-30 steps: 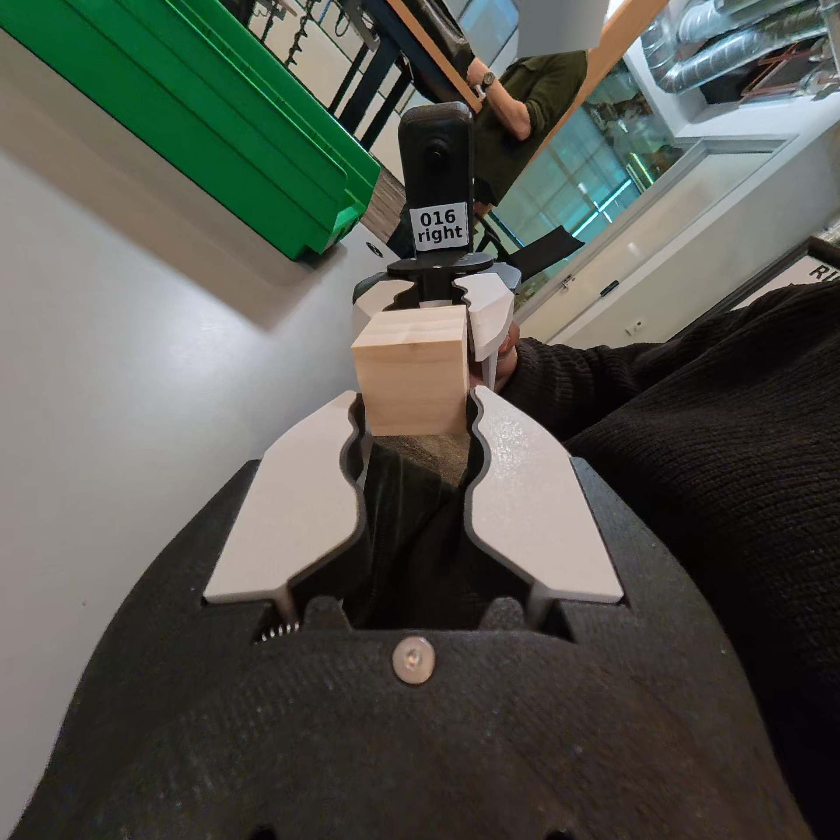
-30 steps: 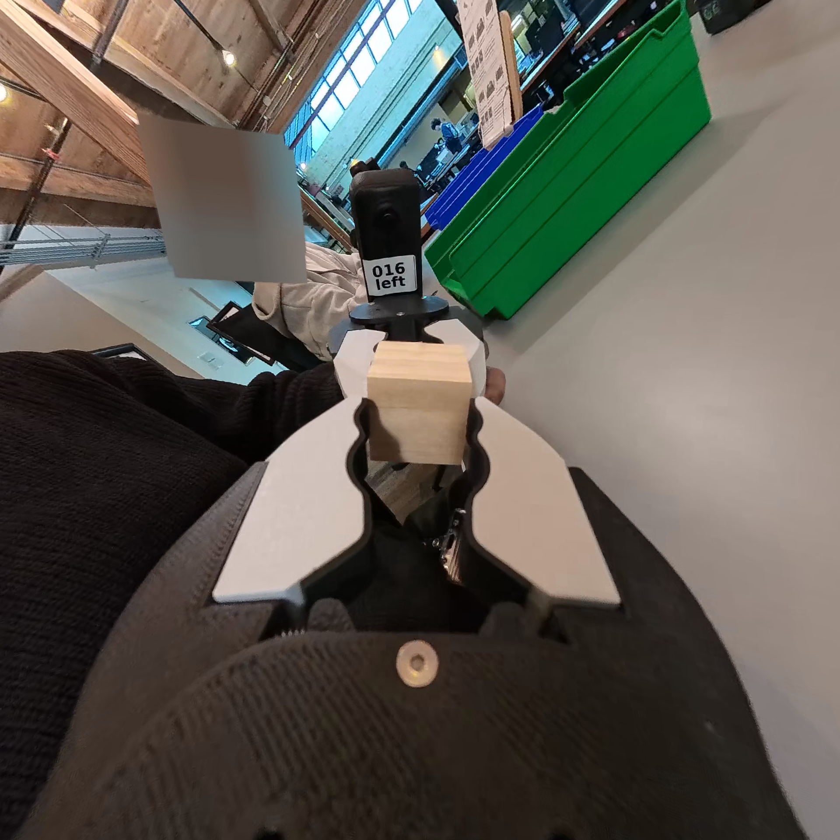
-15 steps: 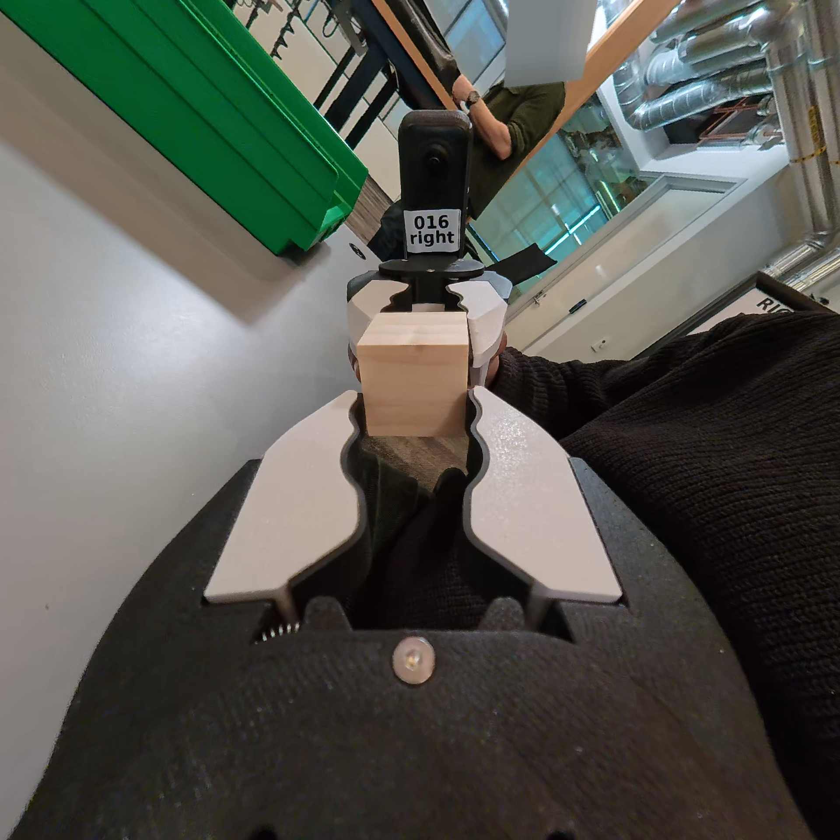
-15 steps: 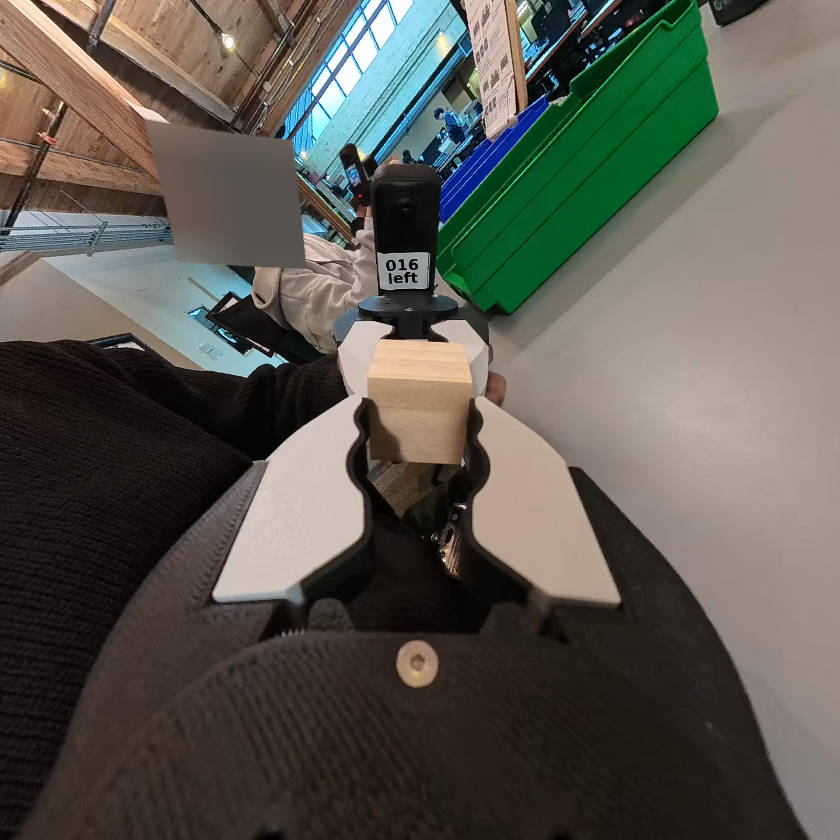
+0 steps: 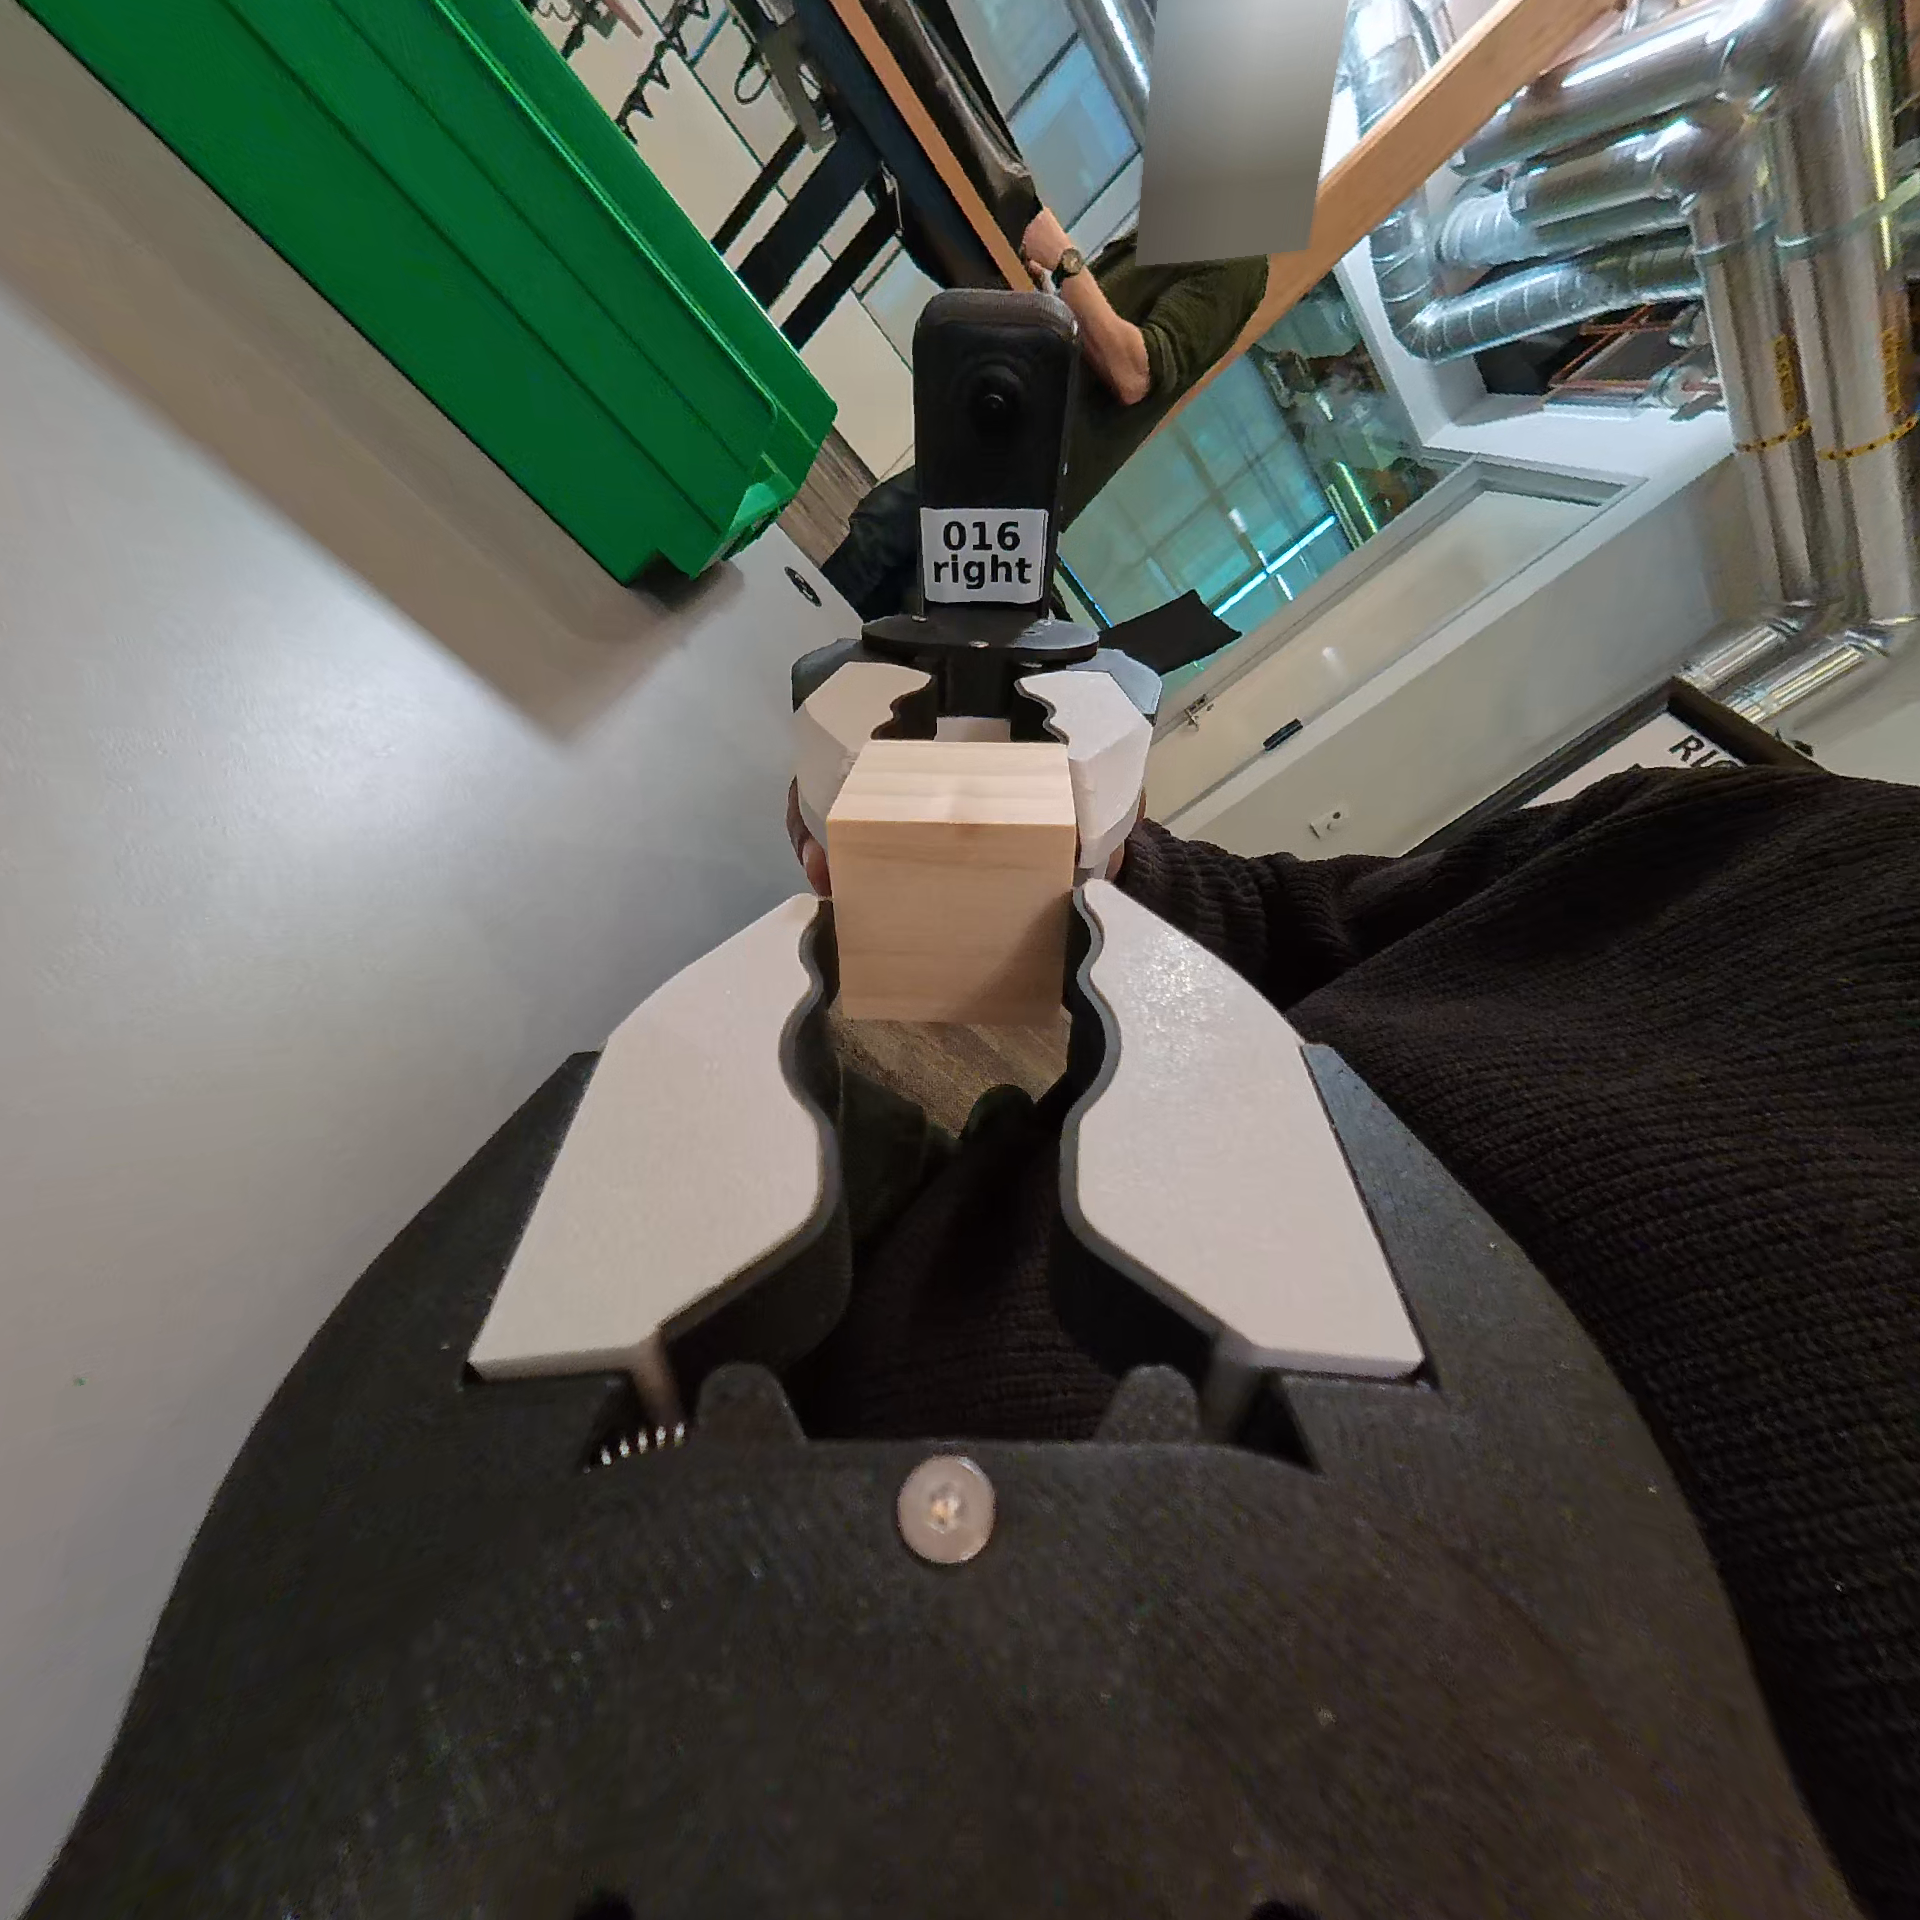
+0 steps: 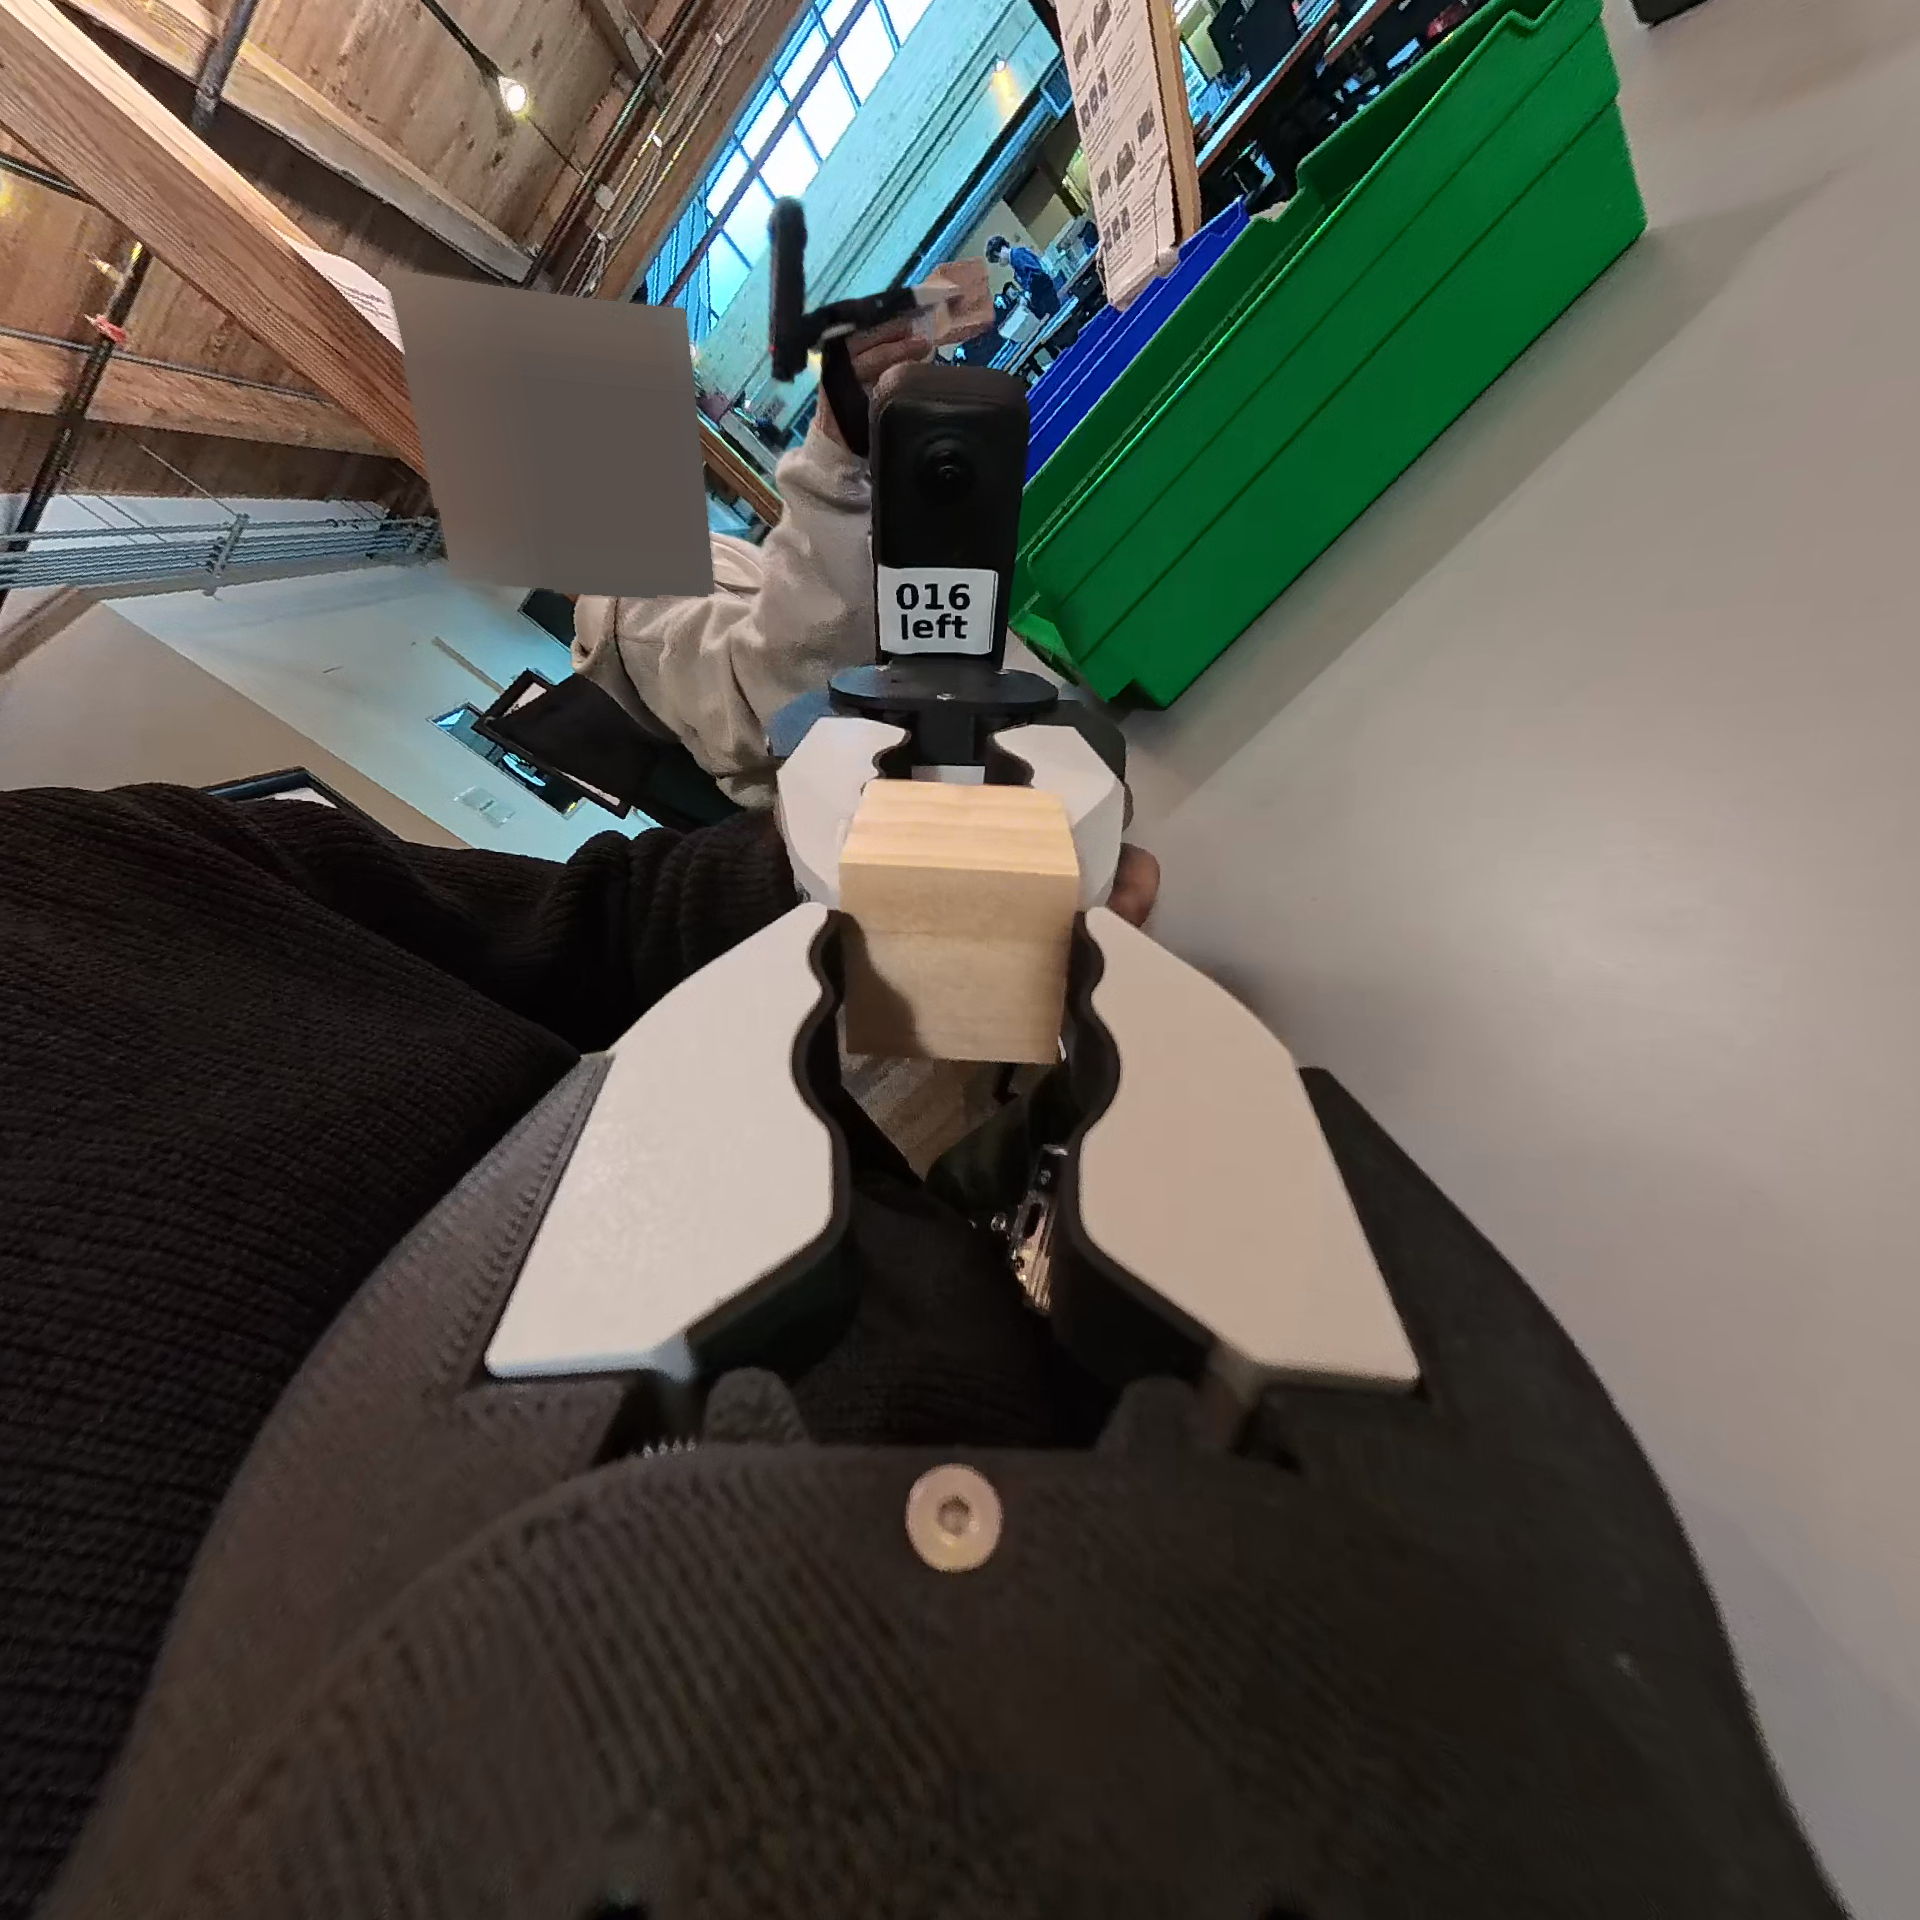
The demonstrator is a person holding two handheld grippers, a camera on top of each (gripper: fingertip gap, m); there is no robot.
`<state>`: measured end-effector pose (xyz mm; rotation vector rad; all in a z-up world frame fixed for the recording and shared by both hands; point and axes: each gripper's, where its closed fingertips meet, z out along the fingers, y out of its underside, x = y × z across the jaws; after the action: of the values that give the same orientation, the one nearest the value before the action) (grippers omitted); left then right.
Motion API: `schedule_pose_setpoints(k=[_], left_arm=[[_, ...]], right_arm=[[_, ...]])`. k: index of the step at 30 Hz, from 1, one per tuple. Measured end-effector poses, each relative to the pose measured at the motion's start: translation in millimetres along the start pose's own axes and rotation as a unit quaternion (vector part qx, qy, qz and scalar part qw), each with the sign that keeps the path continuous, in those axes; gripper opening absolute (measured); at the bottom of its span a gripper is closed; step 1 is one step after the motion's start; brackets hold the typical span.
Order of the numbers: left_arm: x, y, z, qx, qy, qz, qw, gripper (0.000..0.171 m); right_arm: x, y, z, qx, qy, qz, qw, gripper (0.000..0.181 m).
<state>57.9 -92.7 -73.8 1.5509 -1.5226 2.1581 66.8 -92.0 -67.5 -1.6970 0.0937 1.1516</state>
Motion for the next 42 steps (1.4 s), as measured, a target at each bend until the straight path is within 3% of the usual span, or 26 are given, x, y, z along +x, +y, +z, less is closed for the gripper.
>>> schedule_pose_setpoints(k=[16,33,42], left_arm=[[-4.4,-9.7,-4.0,0.031,-0.013,-0.012,0.999,0.043],[-5.2,-4.9,-0.2,0.023,-0.022,0.003,1.000,0.042],[-9.0,-12.9,-4.3,0.050,-0.036,0.001,0.998,0.043]], right_arm=[[4.7,-2.8,0.1,0.013,0.009,0.014,1.000,0.048],[6.2,-1.7,-1.6,0.009,0.022,0.002,1.000,0.041],[9.1,-0.1,1.0,0.002,0.040,-0.019,0.999,0.041]])
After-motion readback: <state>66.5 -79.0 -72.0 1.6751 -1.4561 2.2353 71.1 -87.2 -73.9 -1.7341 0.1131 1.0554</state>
